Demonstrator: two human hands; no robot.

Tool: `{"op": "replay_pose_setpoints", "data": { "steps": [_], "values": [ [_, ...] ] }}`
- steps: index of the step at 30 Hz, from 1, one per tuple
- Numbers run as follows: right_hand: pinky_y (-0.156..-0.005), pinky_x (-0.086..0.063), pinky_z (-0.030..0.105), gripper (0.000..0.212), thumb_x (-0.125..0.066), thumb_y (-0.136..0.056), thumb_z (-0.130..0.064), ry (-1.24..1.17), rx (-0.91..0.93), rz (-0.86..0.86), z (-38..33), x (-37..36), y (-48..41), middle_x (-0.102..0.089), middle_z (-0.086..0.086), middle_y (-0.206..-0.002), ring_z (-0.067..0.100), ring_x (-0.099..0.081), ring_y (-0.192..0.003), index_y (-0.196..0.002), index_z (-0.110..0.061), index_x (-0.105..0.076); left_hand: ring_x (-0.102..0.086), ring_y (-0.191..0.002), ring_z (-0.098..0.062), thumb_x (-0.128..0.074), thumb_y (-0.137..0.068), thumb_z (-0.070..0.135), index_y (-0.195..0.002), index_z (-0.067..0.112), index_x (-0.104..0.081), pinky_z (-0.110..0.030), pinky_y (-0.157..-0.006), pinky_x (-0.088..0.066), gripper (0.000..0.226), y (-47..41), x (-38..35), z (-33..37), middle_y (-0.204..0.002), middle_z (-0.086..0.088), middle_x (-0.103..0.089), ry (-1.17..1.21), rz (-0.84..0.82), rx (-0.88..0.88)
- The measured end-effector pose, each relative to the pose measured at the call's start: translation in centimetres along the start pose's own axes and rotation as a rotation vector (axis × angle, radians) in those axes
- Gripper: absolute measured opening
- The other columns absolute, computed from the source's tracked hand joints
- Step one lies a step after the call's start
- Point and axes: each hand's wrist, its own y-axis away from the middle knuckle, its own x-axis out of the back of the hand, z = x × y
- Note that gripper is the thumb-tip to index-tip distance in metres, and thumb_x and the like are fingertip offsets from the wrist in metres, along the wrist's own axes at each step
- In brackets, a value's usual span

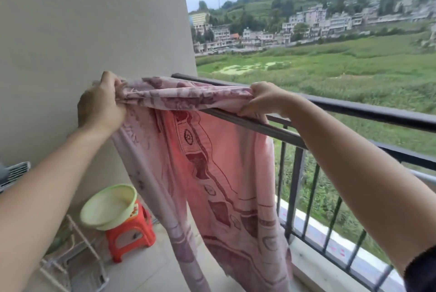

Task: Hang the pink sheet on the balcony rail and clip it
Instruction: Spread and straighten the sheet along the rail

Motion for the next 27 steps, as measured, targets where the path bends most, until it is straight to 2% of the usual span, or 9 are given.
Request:
{"op": "replay_pose_setpoints", "data": {
  "steps": [5, 8, 10, 12, 15, 19, 23, 25, 27],
  "values": [
    [-0.076, -0.058, 0.029, 0.039, -0.09, -0.055, -0.027, -0.419, 0.044, 0.145, 0.7, 2.1, 3.4, -0.075, -0.002, -0.088, 0.017, -0.07, -0.085, -0.087, -0.019, -0.07, -0.065, -0.098, -0.036, -0.075, -0.079, 0.02, -0.116, 0.019, -0.064, -0.037, -0.076, -0.049, 0.039, 2.3, 1.9, 2.8, -0.104, -0.015, -0.071, 0.3, -0.194, 0.117],
    [-0.067, -0.057, 0.023, 0.043, -0.089, -0.063, -0.025, -0.097, 0.083, 0.035, 1.9, 4.2, 6.8, -0.073, -0.009, -0.087, 0.012, -0.07, -0.081, -0.101, -0.025, -0.069, -0.063, -0.079, -0.022, -0.08, -0.076, 0.024, -0.092, 0.017, -0.074, -0.022, -0.063, -0.044, 0.018, 6.7, 1.5, 5.9, -0.074, 0.009, -0.067, 0.427, -0.294, 0.019],
    [-0.052, -0.05, 0.019, 0.014, -0.079, -0.076, -0.026, 0.148, 0.041, -0.036, 3.0, 5.1, 9.3, -0.07, -0.012, -0.073, 0.014, -0.068, -0.071, -0.085, -0.028, -0.068, -0.056, -0.082, -0.025, -0.072, -0.079, 0.015, -0.087, 0.012, -0.069, -0.027, -0.067, -0.043, 0.009, 10.7, 0.5, 7.6, -0.084, 0.0, -0.052, 0.364, -0.274, -0.053],
    [-0.059, -0.048, 0.025, 0.002, -0.068, -0.086, -0.026, 0.316, 0.006, -0.004, 4.1, 5.2, 11.8, -0.071, -0.005, -0.082, 0.017, -0.064, -0.073, -0.084, -0.028, -0.068, -0.053, -0.086, -0.025, -0.066, -0.076, 0.006, -0.081, 0.009, -0.063, -0.026, -0.069, -0.038, 0.007, 15.4, -0.2, 9.1, -0.096, -0.006, -0.049, 0.387, -0.296, -0.116],
    [-0.07, -0.043, 0.029, 0.017, -0.063, -0.092, -0.028, 0.403, 0.034, 0.046, 5.2, 5.2, 15.5, -0.068, 0.0, -0.101, 0.021, -0.061, -0.09, -0.107, -0.023, -0.068, -0.054, -0.087, -0.026, -0.063, -0.075, 0.008, -0.08, 0.016, -0.05, -0.027, -0.069, -0.036, 0.017, 22.8, -0.8, 11.0, -0.094, -0.002, -0.051, 0.44, -0.464, -0.12],
    [-0.065, -0.041, 0.025, 0.016, -0.074, -0.082, -0.031, 0.412, 0.073, 0.145, 5.7, 5.9, 21.2, -0.064, -0.006, -0.087, 0.018, -0.062, -0.084, -0.077, -0.035, -0.06, -0.058, -0.088, -0.028, -0.066, -0.078, 0.01, -0.09, 0.016, -0.053, -0.031, -0.069, -0.042, 0.018, 27.6, -0.1, 12.4, -0.092, -0.004, -0.056, 0.409, -0.464, -0.002],
    [-0.075, -0.047, 0.027, 0.022, -0.073, -0.078, -0.023, 0.513, 0.141, 0.092, 4.9, 5.2, 25.9, -0.06, -0.004, -0.108, 0.014, -0.061, -0.085, -0.072, -0.037, -0.057, -0.061, -0.095, -0.032, -0.057, -0.088, 0.013, -0.112, 0.016, -0.058, -0.038, -0.073, -0.051, 0.025, 28.6, 1.6, 13.2, -0.107, -0.006, -0.061, 0.424, -0.414, 0.087],
    [-0.09, -0.051, 0.035, 0.014, -0.072, -0.08, -0.029, 0.606, 0.12, 0.045, 4.8, 4.3, 27.5, -0.056, -0.003, -0.126, 0.016, -0.06, -0.102, -0.088, -0.034, -0.062, -0.06, -0.101, -0.031, -0.053, -0.093, 0.017, -0.118, 0.016, -0.058, -0.04, -0.078, -0.051, 0.026, 29.2, 2.3, 13.2, -0.11, -0.007, -0.061, 0.422, -0.422, 0.086],
    [-0.111, -0.034, 0.048, 0.026, -0.072, -0.08, -0.034, 0.791, 0.097, 0.13, 5.2, 3.1, 28.4, -0.049, 0.003, -0.139, 0.025, -0.048, -0.128, -0.105, -0.03, -0.064, -0.059, -0.099, -0.031, -0.052, -0.096, 0.021, -0.113, 0.016, -0.063, -0.039, -0.074, -0.049, 0.021, 29.0, 3.1, 12.9, -0.102, -0.009, -0.062, 0.406, -0.389, 0.074]
  ]
}}
